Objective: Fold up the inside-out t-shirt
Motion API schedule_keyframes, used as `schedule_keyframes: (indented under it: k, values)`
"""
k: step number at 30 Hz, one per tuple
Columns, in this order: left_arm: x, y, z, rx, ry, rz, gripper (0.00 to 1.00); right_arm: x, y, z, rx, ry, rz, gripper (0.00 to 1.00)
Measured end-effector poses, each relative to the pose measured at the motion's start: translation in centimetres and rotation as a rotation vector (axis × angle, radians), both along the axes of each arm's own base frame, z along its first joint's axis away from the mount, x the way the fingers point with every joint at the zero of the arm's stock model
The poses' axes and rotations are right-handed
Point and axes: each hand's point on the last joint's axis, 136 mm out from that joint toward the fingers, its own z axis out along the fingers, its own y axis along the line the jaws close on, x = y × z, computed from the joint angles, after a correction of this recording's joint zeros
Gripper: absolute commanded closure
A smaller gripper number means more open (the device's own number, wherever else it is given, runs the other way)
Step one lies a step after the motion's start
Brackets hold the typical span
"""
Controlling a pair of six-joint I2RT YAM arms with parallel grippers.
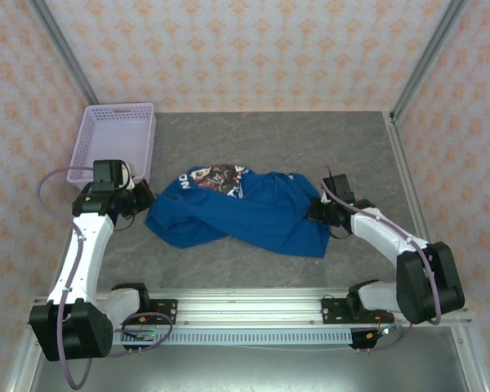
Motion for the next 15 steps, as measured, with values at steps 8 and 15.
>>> schedule_keyframes:
  k: [8,15]
  values:
    - [0.1,0.0,0.1,-0.002,-0.005,-0.002,1.00,-0.6,-1.0,-1.7,-0.051,0.064,-0.033,0.79]
    - [0.1,0.0,0.1,-0.002,-0.007,-0.002,1.00,-0.9,-1.1,-3.0,-0.062,0.113,-0.041,0.70]
